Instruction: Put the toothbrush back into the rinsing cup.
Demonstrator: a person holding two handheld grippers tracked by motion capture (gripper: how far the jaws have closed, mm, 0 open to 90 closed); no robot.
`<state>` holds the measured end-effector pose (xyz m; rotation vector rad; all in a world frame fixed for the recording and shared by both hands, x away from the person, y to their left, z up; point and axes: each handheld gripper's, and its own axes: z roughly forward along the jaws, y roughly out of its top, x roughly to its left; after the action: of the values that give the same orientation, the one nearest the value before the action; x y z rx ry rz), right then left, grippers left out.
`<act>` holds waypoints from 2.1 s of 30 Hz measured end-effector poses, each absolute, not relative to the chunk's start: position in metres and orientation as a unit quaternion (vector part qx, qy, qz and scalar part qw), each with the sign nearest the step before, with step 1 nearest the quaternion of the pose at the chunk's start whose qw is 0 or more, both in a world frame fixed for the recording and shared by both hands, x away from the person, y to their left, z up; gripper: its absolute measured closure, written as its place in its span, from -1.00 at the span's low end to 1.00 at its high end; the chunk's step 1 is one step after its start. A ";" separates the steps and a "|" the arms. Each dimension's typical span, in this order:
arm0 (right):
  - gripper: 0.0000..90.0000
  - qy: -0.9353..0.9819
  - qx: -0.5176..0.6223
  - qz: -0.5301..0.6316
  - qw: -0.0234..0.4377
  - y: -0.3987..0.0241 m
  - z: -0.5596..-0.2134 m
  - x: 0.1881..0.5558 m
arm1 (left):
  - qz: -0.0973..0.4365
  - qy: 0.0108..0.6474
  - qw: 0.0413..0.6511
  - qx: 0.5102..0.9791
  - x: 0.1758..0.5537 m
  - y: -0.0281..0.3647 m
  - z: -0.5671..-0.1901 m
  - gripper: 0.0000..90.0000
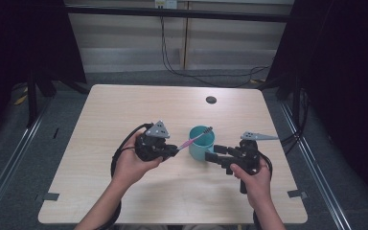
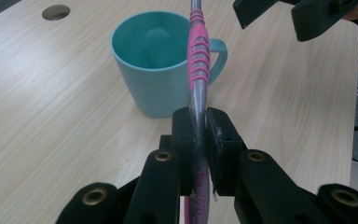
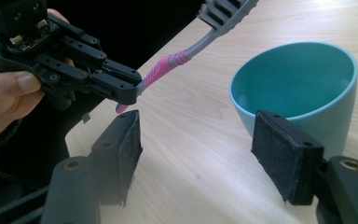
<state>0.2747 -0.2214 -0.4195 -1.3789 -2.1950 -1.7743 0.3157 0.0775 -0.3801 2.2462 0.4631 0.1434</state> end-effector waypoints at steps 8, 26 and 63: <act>-0.24 -0.679 -0.450 -0.581 0.014 -0.220 -0.421 0.277 | 0.055 0.179 0.421 0.888 0.312 0.066 -0.380 0.84; -0.16 -0.646 -0.467 -0.603 0.036 -0.216 -0.423 0.283 | 0.047 0.179 0.433 0.882 0.309 0.056 -0.383 0.84; 0.45 -0.600 -0.475 -0.642 0.048 -0.216 -0.420 0.289 | 0.032 0.181 0.426 0.886 0.303 0.038 -0.392 0.83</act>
<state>0.2894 -0.2156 -0.4202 -1.4489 -1.8288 -1.9588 0.3030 0.0378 -0.3924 2.2140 0.4532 0.0802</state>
